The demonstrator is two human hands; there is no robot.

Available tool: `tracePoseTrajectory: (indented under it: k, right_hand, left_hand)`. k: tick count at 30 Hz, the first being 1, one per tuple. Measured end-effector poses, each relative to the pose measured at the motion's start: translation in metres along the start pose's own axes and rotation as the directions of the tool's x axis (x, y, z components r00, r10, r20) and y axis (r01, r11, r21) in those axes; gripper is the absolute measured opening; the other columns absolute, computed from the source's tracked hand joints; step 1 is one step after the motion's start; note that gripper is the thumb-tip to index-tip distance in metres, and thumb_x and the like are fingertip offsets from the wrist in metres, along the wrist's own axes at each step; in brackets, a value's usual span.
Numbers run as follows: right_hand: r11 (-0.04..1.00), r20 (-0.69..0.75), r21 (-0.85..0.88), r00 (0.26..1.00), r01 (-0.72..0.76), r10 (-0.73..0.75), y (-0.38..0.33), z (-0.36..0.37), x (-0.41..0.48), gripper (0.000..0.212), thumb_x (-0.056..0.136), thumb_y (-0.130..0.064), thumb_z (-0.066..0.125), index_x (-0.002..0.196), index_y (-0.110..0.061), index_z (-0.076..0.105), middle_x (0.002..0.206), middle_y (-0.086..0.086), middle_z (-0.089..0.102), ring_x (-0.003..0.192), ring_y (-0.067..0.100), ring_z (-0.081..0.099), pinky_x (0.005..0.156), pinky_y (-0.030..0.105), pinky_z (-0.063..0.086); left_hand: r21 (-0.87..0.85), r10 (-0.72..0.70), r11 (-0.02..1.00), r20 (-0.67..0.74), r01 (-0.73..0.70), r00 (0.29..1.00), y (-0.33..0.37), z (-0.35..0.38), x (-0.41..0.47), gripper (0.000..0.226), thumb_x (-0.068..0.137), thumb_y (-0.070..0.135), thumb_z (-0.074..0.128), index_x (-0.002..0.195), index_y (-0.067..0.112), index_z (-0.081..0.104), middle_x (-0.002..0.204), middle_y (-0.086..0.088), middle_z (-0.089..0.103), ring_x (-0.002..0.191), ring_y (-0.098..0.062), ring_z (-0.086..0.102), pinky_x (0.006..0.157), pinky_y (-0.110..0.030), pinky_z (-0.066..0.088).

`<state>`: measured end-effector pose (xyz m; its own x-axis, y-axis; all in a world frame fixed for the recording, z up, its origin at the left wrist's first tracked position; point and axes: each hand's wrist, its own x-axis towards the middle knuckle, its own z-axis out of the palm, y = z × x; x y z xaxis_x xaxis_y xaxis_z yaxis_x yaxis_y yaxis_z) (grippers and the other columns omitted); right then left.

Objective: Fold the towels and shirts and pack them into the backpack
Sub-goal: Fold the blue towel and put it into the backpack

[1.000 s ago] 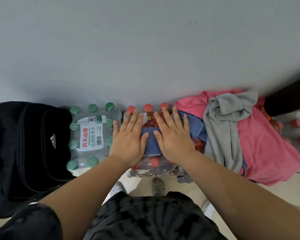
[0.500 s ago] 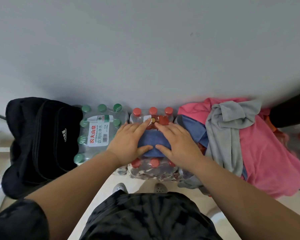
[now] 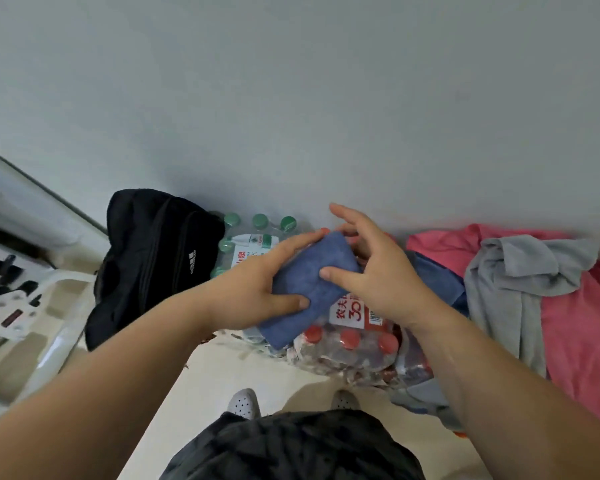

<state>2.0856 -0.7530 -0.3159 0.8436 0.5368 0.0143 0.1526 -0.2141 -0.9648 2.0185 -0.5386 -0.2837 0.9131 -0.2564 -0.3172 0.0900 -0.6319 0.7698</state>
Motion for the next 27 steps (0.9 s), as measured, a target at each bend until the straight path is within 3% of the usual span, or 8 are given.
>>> tracePoseTrajectory:
  k: [5, 8, 11, 14, 17, 19, 23, 27]
  right_hand:
    - [0.999, 0.046, 0.011, 0.998, 0.045, -0.046, -0.036, 0.056, 0.026, 0.076, 0.081, -0.018, 0.082, 0.138, -0.053, 0.045, 0.125, -0.012, 0.056, 0.112, 0.014, 0.064, 0.095, 0.043, 0.056]
    - [0.999, 0.079, -0.041, 0.996, 0.032, -0.028, -0.055, 0.105, 0.046, 0.066, 0.084, -0.030, 0.080, 0.137, -0.050, 0.047, 0.129, -0.017, 0.054, 0.114, 0.007, 0.062, 0.093, 0.032, 0.056]
    - [0.994, 0.151, -0.104, 0.988, 0.035, -0.019, -0.079, 0.166, 0.070, 0.056, 0.087, -0.061, 0.062, 0.139, -0.043, 0.048, 0.134, -0.019, 0.054, 0.121, -0.005, 0.053, 0.097, 0.019, 0.047]
    - [0.960, 0.159, -0.277, 0.987, 0.035, 0.009, -0.094, 0.227, 0.090, 0.068, 0.088, -0.076, 0.038, 0.145, -0.040, 0.046, 0.144, -0.013, 0.048, 0.136, 0.004, 0.040, 0.115, 0.034, 0.034]
    - [0.713, 0.206, -0.683, 0.978, 0.158, -0.020, -0.106, 0.277, 0.103, 0.063, 0.089, -0.073, 0.041, 0.148, -0.050, 0.035, 0.164, -0.008, 0.018, 0.151, 0.023, 0.010, 0.123, 0.045, 0.015]
    - [0.520, 0.308, -0.815, 0.951, 0.255, 0.016, -0.108, 0.301, 0.108, 0.064, 0.089, -0.069, 0.049, 0.149, -0.053, 0.031, 0.168, -0.012, -0.003, 0.153, 0.027, -0.011, 0.123, 0.054, 0.001]
    - [0.224, 0.422, -0.900, 0.877, 0.374, 0.231, -0.093, 0.329, 0.114, 0.056, 0.094, -0.058, 0.049, 0.148, -0.046, 0.039, 0.167, -0.013, -0.007, 0.150, 0.033, -0.027, 0.116, 0.063, -0.018]
    - [0.117, 0.378, -0.926, 0.878, 0.360, 0.292, -0.080, 0.324, 0.111, 0.054, 0.092, -0.044, 0.050, 0.144, -0.032, 0.050, 0.168, -0.003, 0.014, 0.152, 0.035, -0.018, 0.112, 0.065, -0.024]
  left_hand:
    - [-0.113, 0.066, 0.991, -0.093, -0.076, 0.994, -0.016, -0.044, -0.058, 0.075, 0.094, 0.012, 0.068, 0.147, 0.052, 0.033, 0.147, 0.033, 0.041, 0.133, 0.008, 0.043, 0.108, -0.022, 0.042]
    - [-0.152, 0.079, 0.983, -0.159, -0.104, 0.984, -0.043, -0.082, -0.096, 0.059, 0.096, 0.006, 0.063, 0.139, 0.043, 0.047, 0.138, 0.029, 0.050, 0.128, 0.002, 0.051, 0.101, -0.019, 0.046]
    - [-0.145, 0.073, 0.983, -0.234, -0.110, 0.969, -0.082, -0.129, -0.146, 0.053, 0.095, 0.007, 0.065, 0.132, 0.043, 0.056, 0.137, 0.022, 0.055, 0.128, -0.003, 0.053, 0.103, -0.025, 0.046]
    - [-0.229, -0.004, 0.970, -0.369, -0.087, 0.930, -0.127, -0.180, -0.199, 0.054, 0.093, 0.005, 0.067, 0.123, 0.050, 0.061, 0.130, 0.022, 0.061, 0.119, -0.002, 0.059, 0.096, -0.025, 0.052]
    - [-0.341, -0.139, 0.938, -0.514, -0.053, 0.847, -0.183, -0.218, -0.232, 0.056, 0.092, 0.005, 0.067, 0.119, 0.053, 0.062, 0.116, 0.026, 0.065, 0.107, -0.003, 0.065, 0.085, -0.028, 0.056]
    - [-0.350, -0.208, 0.937, -0.515, 0.017, 0.831, -0.227, -0.227, -0.233, 0.056, 0.092, 0.008, 0.068, 0.117, 0.058, 0.060, 0.112, 0.033, 0.063, 0.105, 0.002, 0.063, 0.086, -0.027, 0.053]
    - [-0.345, -0.228, 0.930, -0.260, 0.130, 0.939, -0.292, -0.215, -0.204, 0.054, 0.091, 0.016, 0.069, 0.123, 0.058, 0.057, 0.130, 0.031, 0.056, 0.116, 0.003, 0.058, 0.094, -0.022, 0.051]
    - [-0.115, -0.124, 0.985, 0.046, 0.129, 0.991, -0.308, -0.183, -0.155, 0.055, 0.091, 0.016, 0.067, 0.132, 0.051, 0.054, 0.132, 0.028, 0.051, 0.112, 0.012, 0.053, 0.091, -0.007, 0.040]
